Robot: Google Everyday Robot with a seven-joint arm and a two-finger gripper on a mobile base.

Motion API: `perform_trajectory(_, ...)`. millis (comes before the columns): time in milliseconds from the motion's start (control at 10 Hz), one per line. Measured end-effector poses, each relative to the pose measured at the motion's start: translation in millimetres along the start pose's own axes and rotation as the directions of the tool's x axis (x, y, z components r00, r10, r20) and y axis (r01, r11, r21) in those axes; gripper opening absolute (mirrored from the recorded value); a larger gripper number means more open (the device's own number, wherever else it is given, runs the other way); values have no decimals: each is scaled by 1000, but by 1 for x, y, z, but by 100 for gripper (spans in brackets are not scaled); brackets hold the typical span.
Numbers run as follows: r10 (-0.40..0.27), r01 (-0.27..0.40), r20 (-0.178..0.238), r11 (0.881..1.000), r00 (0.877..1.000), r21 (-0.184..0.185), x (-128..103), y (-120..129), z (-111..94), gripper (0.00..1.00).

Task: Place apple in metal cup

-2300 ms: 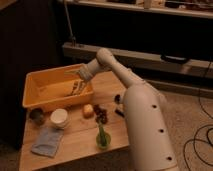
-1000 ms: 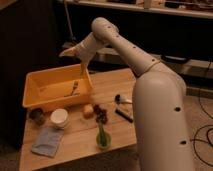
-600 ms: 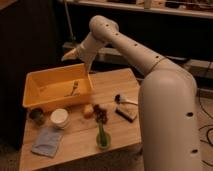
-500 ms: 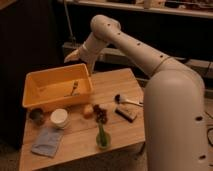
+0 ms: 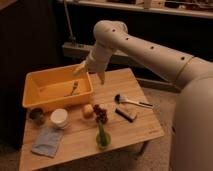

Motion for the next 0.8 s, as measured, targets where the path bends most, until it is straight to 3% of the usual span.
perform_trajectory(300,-2,2,5,1000,1000,-19,-31,23,28,80)
perform_trajectory(800,-2,2,5,1000,1000,-27,-33,24,32,80)
